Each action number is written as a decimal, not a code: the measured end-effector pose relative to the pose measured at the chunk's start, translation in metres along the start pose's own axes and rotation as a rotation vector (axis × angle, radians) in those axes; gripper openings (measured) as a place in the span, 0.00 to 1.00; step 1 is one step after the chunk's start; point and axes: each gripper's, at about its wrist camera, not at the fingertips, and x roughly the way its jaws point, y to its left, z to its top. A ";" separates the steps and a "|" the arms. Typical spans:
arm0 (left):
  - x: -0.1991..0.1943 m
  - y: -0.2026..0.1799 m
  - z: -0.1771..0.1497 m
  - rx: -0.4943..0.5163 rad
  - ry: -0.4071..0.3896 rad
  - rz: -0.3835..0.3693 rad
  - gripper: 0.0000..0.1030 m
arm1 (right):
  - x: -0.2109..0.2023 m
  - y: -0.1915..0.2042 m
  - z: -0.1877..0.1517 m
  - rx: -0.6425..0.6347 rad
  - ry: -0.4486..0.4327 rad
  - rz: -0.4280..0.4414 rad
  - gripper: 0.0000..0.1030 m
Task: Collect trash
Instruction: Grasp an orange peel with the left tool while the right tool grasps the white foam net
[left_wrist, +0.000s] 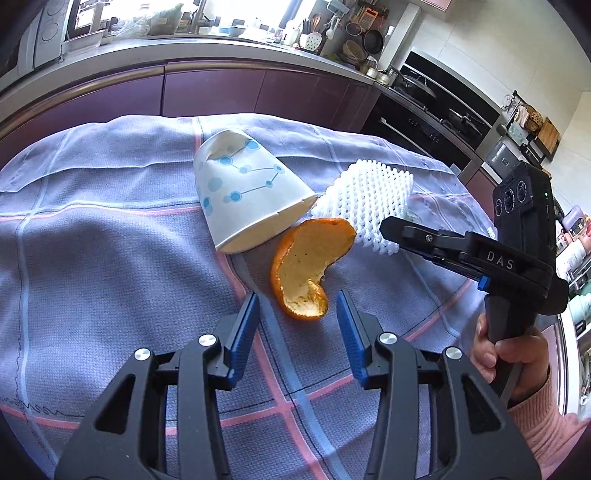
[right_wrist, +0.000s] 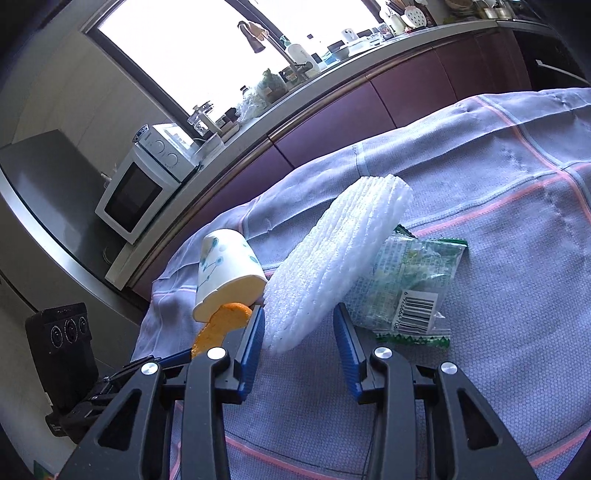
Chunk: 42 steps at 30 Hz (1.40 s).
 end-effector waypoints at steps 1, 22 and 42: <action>0.002 0.000 0.001 -0.003 0.005 -0.002 0.38 | 0.001 -0.001 0.000 0.005 0.004 0.002 0.34; -0.004 0.002 -0.003 -0.022 0.011 -0.026 0.17 | -0.006 -0.003 0.001 0.023 -0.014 0.051 0.10; -0.065 0.021 -0.023 -0.017 -0.069 0.006 0.16 | -0.030 0.035 -0.008 -0.118 -0.039 0.056 0.10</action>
